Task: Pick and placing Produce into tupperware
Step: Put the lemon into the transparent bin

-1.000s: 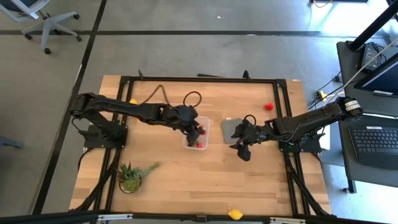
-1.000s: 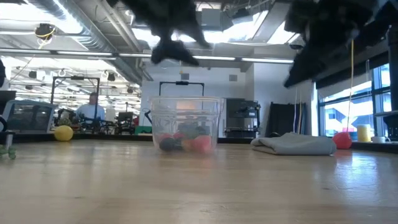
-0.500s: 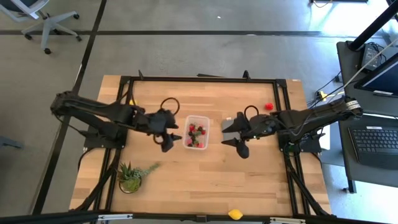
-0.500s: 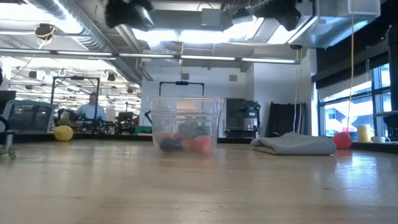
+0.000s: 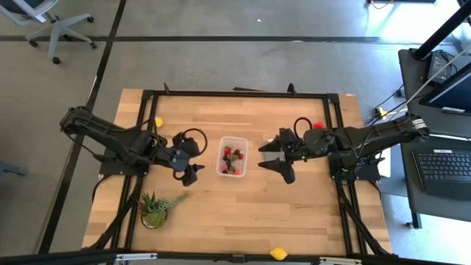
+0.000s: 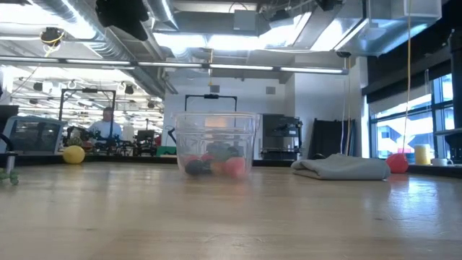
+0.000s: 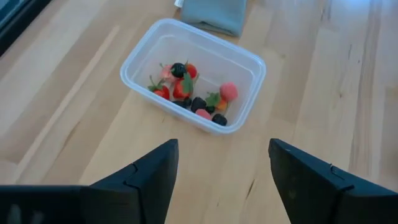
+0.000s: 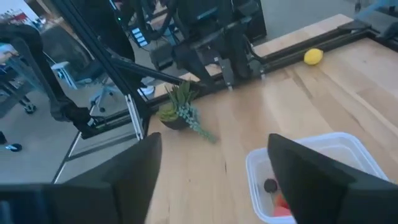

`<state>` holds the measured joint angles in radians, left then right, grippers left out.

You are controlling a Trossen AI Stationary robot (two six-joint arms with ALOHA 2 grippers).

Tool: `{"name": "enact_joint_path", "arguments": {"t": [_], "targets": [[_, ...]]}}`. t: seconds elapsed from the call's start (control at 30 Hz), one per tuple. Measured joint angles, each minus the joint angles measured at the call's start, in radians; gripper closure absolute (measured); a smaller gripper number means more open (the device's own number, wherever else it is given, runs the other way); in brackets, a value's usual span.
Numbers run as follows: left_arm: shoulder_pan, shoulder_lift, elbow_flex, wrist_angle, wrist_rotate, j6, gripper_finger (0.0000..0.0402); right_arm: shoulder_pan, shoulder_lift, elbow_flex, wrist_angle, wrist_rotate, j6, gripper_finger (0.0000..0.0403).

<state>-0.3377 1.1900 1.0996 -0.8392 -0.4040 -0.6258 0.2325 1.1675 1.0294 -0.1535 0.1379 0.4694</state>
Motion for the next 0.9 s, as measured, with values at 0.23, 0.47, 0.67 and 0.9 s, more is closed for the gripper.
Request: {"name": "enact_joint_path", "arguments": {"t": [0.23, 0.47, 0.67, 0.9], "targets": [[-0.030, 0.000, 0.000, -0.024, -0.006, 0.000, 0.0160, 0.000, 0.000, 0.001, 0.031, 0.000, -0.044, 0.0016], [-0.053, 0.000, 0.000, -0.073, -0.007, 0.000, 0.0160, 0.043, 0.000, 0.001, 0.157, -0.032, 0.021, 0.0013], [-0.052, 0.000, 0.000, -0.077, -0.007, 0.006, 0.0160, 0.128, 0.033, 0.113, 0.166, -0.022, -0.064, 0.0014], [-0.052, 0.000, 0.000, -0.122, -0.007, 0.007, 0.0160, 0.240, 0.253, 0.459, -0.115, 0.054, -0.194, 0.0014]]}}
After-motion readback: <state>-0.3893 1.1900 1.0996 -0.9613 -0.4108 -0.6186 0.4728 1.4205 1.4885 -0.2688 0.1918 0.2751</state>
